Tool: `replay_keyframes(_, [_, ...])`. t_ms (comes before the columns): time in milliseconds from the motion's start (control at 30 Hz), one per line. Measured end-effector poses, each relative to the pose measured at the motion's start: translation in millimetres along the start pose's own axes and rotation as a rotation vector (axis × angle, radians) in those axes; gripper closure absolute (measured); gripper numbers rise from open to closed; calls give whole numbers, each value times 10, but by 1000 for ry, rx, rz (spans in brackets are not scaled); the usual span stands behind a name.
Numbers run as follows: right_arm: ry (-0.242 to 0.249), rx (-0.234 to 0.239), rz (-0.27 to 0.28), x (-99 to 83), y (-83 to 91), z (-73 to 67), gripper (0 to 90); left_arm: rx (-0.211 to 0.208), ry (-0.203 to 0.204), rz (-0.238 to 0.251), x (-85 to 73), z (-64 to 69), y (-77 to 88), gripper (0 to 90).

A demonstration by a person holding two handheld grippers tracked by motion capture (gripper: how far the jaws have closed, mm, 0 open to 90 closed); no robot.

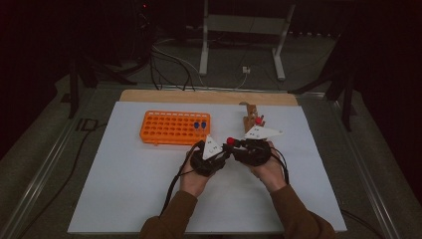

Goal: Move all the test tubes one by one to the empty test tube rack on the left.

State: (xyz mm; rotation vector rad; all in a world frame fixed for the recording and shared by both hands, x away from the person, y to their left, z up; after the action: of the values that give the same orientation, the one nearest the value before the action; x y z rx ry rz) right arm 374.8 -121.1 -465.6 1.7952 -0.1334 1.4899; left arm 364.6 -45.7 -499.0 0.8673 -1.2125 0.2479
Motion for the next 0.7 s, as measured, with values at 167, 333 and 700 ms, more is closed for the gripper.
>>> replay_keyframes(167, [-24, 1, 37, 27, 62, 51, 456, 12, 13, 4, 6, -58, 13, 755])
replay_keyframes(333, [-38, -58, 43, -18, 97, 127, 310, 28, 35, 20, 31, -123, 56, 754])
replay_keyframes(700, [-72, -163, 73, -106, 201, 279, 39, 49, 62, 36, 63, -265, 156, 754])
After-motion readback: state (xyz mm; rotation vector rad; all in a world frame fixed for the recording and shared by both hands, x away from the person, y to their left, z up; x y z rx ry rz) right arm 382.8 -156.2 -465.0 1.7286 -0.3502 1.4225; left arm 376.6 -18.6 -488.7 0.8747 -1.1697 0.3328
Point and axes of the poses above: each handheld gripper's, and its own axes: y roughly backward along the jaws, x roughly out of its top, z roughly to its right, the point moved 8 cm from there along -y, roughly forward along the jaws, and after that the axes turned 6 degrees about y, right-handed, at the moved point
